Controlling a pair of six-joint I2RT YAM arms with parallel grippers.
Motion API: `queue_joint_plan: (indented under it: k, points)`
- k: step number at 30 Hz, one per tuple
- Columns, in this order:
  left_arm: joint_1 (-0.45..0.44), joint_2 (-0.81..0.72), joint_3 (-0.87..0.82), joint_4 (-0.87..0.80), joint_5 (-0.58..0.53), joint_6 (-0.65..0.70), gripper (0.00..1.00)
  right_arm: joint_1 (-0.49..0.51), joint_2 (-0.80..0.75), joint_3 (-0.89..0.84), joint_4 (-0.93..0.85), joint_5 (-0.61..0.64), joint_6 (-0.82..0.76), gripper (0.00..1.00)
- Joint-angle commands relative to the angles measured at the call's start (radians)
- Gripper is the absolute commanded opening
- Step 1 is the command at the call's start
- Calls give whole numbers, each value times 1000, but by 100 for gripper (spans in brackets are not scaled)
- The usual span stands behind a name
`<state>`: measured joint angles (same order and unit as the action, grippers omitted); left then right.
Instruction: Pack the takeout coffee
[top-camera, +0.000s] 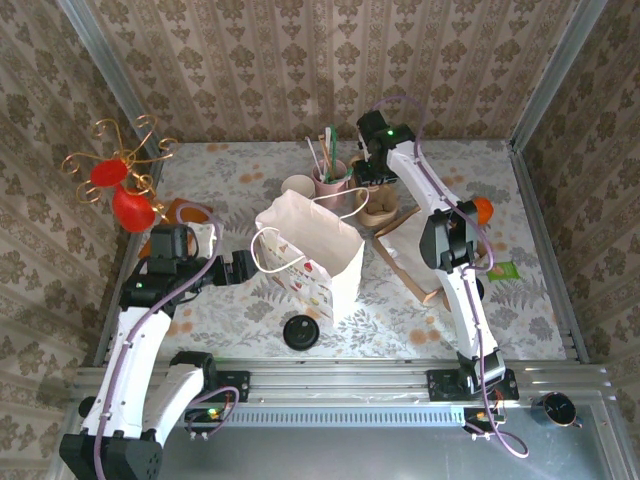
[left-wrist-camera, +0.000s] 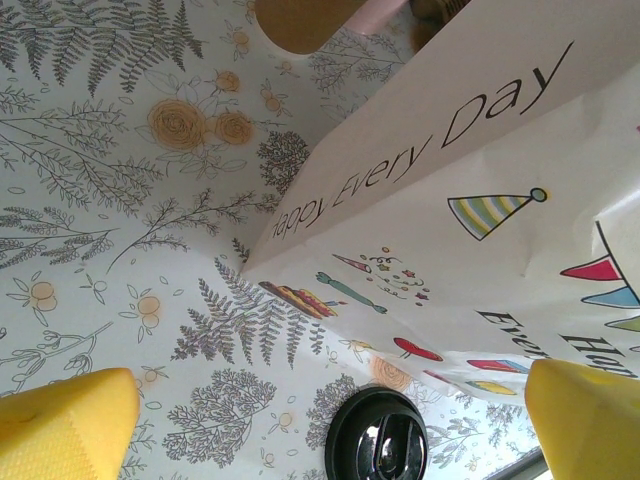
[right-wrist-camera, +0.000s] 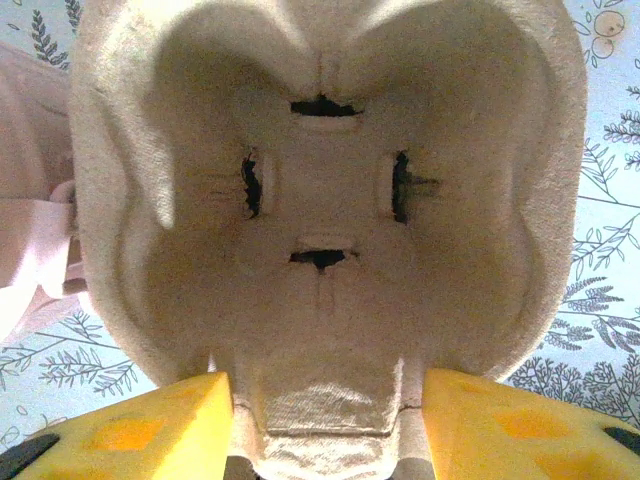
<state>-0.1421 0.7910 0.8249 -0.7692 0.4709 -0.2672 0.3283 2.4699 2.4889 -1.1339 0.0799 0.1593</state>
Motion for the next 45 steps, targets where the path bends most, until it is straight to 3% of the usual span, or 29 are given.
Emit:
queue_joint_plan:
  k: [1, 14, 34, 45]
  points:
    - [5, -1, -11, 17, 8, 23, 100, 4, 32, 31, -30, 15, -4, 52]
    - [5, -3, -14, 18, 6, 22, 100, 18, -13, 45, -40, 19, 0, 39]
    - [4, -31, -18, 22, 14, 22, 100, -13, -151, 40, -90, -6, 14, 39]
    - [5, -42, -18, 27, 24, 22, 100, -52, -419, -183, -19, -46, 37, 38]
